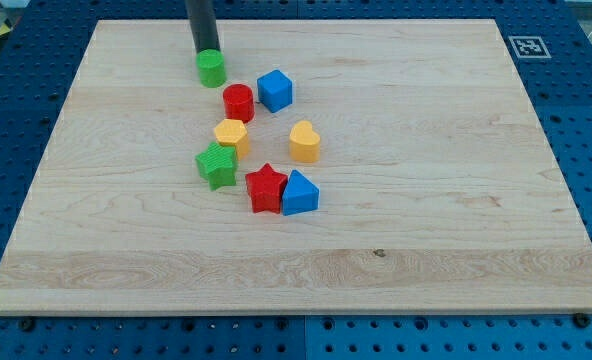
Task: Nudge the red circle right a bit
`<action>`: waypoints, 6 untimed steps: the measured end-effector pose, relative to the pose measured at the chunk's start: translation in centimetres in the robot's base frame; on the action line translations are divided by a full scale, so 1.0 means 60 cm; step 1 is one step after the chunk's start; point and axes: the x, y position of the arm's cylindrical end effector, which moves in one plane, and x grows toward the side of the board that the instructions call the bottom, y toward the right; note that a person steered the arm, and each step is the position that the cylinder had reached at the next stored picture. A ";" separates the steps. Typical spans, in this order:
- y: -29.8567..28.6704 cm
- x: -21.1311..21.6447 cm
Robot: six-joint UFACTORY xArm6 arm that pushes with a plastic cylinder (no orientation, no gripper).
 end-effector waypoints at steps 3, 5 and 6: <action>-0.063 0.080; -0.022 0.125; 0.029 0.125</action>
